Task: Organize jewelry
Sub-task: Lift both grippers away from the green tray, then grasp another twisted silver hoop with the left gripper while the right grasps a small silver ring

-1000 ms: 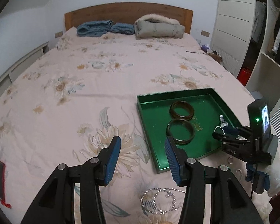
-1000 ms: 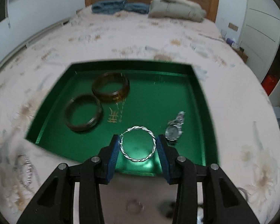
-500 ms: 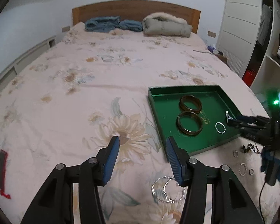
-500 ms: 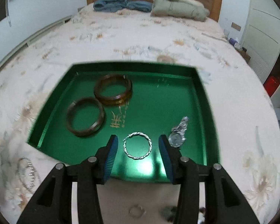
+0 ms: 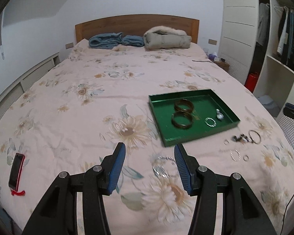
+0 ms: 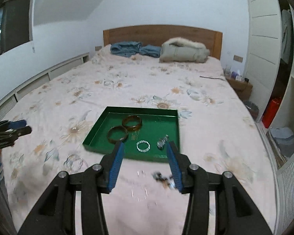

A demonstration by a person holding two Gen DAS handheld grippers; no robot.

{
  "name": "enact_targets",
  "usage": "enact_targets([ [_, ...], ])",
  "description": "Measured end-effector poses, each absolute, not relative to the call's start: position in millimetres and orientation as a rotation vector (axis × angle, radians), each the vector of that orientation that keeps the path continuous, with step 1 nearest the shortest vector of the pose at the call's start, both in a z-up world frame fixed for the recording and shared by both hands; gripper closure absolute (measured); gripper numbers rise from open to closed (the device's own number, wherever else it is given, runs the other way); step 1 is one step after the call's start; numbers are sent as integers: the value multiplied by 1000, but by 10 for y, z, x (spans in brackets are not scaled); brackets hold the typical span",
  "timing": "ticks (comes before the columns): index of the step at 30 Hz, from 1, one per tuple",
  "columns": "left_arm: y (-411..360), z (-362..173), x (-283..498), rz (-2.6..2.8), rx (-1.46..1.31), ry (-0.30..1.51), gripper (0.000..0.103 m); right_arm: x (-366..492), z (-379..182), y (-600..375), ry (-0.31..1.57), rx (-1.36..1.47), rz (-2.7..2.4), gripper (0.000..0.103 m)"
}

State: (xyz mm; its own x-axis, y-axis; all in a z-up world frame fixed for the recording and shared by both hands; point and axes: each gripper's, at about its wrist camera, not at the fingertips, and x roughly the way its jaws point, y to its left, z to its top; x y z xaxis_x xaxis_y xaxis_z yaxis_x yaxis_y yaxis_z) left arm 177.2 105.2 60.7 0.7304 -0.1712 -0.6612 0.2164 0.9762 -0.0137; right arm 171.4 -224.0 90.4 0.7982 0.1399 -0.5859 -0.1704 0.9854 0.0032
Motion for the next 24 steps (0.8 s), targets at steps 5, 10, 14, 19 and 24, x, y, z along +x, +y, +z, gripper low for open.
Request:
enact_targets([
  [5, 875, 428, 1508, -257, 81, 730, 52, 1112, 809, -2538, 621, -48, 128, 59],
  [10, 667, 121, 1392, -323, 66, 779, 57, 823, 470, -2778, 659, -32, 110, 60],
  [14, 474, -134, 1395, -352, 68, 827, 58, 833, 167, -2856, 706, -20, 130, 60],
  [19, 183, -414, 1513, -390, 77, 893, 61, 1024, -184, -2835, 756, -36, 199, 60],
  [24, -191, -558, 1748, -464, 93, 932, 64, 1288, -490, -2720, 790, -59, 305, 60],
])
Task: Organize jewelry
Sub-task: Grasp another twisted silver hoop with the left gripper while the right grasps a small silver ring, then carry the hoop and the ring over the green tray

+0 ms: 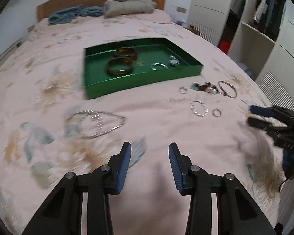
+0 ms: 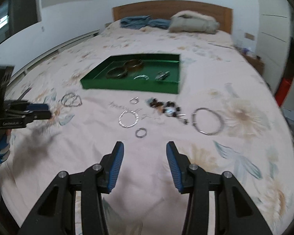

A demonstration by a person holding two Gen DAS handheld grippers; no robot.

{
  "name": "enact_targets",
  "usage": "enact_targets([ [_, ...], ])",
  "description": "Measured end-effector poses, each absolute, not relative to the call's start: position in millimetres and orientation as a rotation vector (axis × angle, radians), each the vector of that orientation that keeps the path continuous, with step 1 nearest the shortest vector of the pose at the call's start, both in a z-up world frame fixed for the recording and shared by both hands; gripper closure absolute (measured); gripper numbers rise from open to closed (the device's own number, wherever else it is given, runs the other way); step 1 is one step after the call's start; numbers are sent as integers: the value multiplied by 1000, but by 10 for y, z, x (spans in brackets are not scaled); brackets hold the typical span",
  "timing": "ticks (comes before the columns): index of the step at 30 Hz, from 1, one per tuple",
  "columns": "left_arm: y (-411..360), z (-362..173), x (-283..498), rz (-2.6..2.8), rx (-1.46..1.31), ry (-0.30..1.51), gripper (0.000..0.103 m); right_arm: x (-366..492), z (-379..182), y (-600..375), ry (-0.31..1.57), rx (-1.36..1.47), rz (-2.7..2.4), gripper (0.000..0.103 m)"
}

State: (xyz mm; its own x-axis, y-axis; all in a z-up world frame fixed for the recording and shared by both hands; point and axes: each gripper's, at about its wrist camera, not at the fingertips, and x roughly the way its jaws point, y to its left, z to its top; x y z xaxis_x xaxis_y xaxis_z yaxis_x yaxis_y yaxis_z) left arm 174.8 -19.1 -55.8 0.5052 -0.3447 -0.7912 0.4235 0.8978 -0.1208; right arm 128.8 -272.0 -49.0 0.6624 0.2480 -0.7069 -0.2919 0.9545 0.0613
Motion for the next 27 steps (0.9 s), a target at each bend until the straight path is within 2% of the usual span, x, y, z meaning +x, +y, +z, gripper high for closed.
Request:
enact_targets([
  [9, -903, -789, 2215, -621, 163, 981, 71, 1772, -874, -2625, 841, -198, 490, 61],
  [17, -1375, -979, 2511, -658, 243, 1014, 73, 1951, -1021, -2637, 846, -256, 582, 64],
  [22, -1496, -1098, 2513, -672, 303, 1037, 88, 1984, -1082, -2568, 848, -310, 610, 69],
  [23, -1493, -1103, 2497, -682, 305, 1041, 96, 1991, -1092, -2550, 850, -319, 614, 73],
  [26, -1495, -1104, 2441, -681, 330, 1032, 98, 1973, -1112, -2526, 847, -335, 620, 83],
  [27, -1506, -1103, 2422, -679, 333, 1027, 98, 1960, -1111, -2520, 844, -340, 617, 84],
])
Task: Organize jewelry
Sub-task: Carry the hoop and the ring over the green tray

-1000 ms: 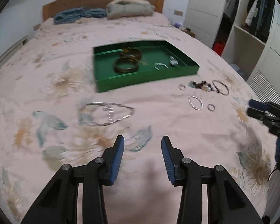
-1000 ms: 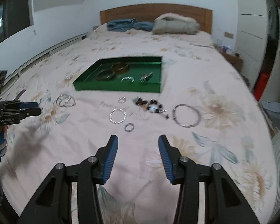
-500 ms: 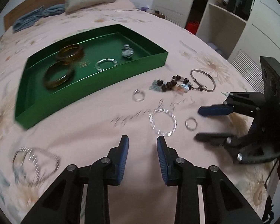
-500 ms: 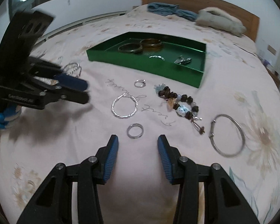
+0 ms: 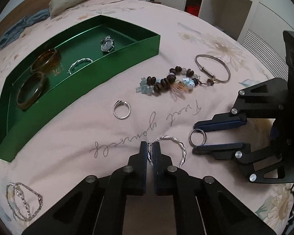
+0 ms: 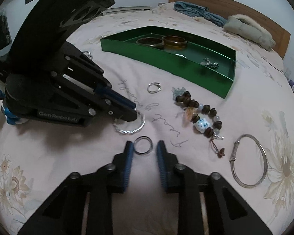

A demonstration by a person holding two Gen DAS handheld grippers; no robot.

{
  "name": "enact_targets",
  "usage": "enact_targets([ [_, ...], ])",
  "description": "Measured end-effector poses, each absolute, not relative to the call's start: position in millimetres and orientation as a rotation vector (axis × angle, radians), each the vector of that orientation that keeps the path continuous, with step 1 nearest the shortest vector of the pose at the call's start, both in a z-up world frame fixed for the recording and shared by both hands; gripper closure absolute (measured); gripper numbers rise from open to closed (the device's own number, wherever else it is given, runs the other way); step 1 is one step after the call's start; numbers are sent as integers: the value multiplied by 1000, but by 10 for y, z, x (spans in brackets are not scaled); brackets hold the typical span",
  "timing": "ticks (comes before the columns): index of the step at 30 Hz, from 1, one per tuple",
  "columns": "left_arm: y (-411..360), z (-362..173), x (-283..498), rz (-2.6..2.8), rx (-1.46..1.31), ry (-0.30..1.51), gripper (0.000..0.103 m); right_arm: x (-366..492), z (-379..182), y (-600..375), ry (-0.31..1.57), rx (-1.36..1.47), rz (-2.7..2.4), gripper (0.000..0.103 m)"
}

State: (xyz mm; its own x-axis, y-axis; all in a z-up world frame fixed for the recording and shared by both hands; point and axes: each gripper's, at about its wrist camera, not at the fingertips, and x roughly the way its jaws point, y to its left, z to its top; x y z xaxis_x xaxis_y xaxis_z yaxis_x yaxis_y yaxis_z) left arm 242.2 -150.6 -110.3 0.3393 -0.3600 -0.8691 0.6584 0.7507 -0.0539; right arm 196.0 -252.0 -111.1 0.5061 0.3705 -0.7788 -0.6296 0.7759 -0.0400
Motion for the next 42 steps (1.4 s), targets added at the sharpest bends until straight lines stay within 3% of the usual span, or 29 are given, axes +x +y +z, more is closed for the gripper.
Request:
enact_targets([
  [13, -1019, -593, 2267, -640, 194, 912, 98, 1696, -761, -2673, 784, -242, 516, 84],
  [19, -710, -238, 2687, -555, 199, 859, 98, 1975, -313, -2638, 704, -180, 466, 84],
  [24, -706, -267, 3220, -485, 211, 881, 98, 2615, -108, -2443, 686, -150, 418, 84],
  [34, -812, -687, 3710, -462, 264, 949, 98, 3877, -514, -2123, 853, -110, 346, 84],
  [42, -708, -862, 3740, -461, 247, 986, 98, 4127, -834, -2029, 946, -181, 312, 84],
])
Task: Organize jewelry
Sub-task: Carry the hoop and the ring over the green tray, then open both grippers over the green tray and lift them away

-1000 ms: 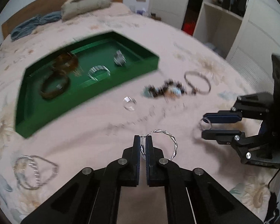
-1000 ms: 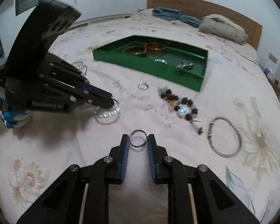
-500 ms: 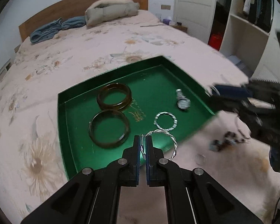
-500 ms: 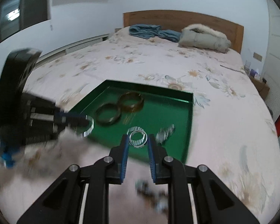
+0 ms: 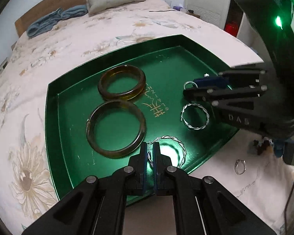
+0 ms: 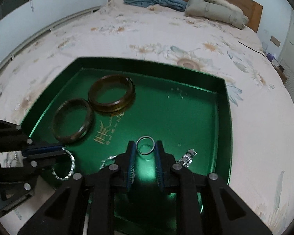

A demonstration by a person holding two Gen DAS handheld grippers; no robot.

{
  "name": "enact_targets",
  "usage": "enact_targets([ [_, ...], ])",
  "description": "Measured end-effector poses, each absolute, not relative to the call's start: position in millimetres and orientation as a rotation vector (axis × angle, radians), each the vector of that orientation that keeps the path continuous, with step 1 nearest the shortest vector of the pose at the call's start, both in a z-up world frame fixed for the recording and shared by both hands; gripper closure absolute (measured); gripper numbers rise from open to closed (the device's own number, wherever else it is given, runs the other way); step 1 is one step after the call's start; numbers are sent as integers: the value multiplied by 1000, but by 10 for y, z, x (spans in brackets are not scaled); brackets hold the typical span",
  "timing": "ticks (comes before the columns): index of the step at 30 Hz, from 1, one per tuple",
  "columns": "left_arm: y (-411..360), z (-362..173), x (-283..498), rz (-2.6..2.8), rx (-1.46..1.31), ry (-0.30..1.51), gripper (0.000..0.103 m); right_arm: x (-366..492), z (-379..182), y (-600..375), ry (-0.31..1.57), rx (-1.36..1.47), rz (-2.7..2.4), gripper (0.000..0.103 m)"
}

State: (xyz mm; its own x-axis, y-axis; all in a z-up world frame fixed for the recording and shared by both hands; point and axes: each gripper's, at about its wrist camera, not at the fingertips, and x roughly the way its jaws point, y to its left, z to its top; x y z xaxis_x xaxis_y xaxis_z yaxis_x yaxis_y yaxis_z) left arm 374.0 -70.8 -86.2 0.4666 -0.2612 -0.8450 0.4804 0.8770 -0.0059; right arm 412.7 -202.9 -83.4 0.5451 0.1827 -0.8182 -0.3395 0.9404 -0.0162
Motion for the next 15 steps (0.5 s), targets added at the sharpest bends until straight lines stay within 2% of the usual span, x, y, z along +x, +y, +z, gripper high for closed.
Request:
enact_targets([
  [5, -655, -870, 3771, -447, 203, 996, 98, 4117, -859, -2026, 944, -165, 310, 83],
  [7, -635, -851, 3764, -449, 190, 990, 93, 4096, -845, -2006, 937, -182, 299, 83],
  [11, -563, -755, 3700, -430, 158, 956, 67, 3949, -679, -1981, 893, -185, 300, 80],
  [15, -452, -597, 3549, -417, 120, 915, 66, 3567, -399, -1924, 823, -211, 272, 75],
])
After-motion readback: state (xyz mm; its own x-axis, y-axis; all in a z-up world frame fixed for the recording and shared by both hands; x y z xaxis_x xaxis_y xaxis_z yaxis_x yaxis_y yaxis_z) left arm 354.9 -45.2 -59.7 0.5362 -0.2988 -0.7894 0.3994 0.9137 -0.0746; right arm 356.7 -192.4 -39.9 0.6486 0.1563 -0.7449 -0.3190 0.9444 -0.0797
